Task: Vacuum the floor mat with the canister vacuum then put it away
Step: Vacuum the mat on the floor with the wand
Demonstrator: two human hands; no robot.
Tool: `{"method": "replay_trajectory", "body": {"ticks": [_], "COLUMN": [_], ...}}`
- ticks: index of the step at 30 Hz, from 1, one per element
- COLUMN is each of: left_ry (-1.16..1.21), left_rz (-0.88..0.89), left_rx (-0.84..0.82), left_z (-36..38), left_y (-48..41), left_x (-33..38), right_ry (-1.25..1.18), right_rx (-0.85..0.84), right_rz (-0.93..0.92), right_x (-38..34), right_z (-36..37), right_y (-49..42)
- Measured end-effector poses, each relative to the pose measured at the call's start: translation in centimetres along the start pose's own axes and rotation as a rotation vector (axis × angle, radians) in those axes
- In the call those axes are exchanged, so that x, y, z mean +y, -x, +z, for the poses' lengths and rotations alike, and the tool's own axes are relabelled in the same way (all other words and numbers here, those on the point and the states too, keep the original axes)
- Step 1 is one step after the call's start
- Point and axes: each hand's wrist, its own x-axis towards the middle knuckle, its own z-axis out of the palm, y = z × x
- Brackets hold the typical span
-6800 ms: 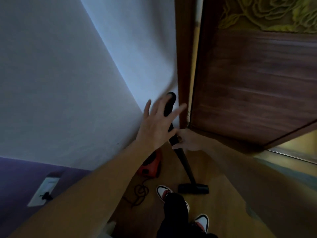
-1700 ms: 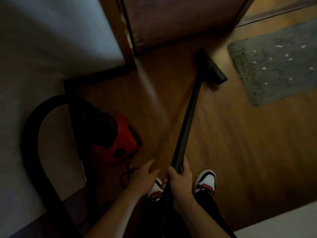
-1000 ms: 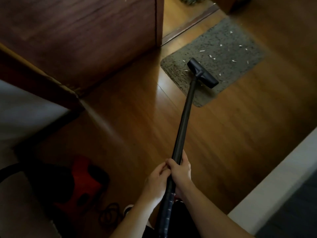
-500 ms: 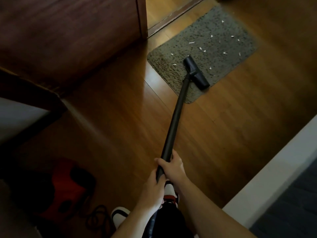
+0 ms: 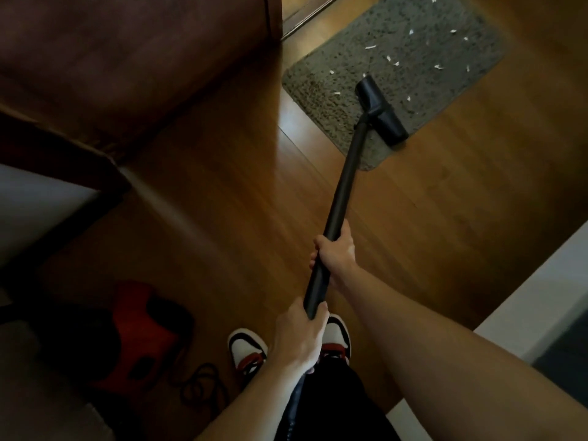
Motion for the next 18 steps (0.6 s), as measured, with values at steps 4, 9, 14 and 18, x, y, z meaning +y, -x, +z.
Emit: {"method": "replay_trajectory", "body": {"ticks": [4,9,14,18], "left_ry": [-0.092,-0.119,-0.092,-0.096], "left_rz": [0.009,0.019,0.036,0.016], "left_rx": [0.008,-0.01,-0.048,-0.085], "left_z": [-1.4,-3.0,-5.1,-7.3], "left_y": [0.0,0.3,0.4,0.7], "left_x": [-2.1,-5.5,-7.6,-8.8], "right_ry": [0.02,-0.085,-0.124,-0.121], "right_rx": [0.026,0.065,0.064,0.058], "right_rz": [-0.037,-0.037,-0.016,-0.006], "right_x": [1.6,5.1,7.1,7.7], "right_z": [1.5,3.6,6.1,8.2], "right_y": [0.9,2.2,3.6,4.8]}}
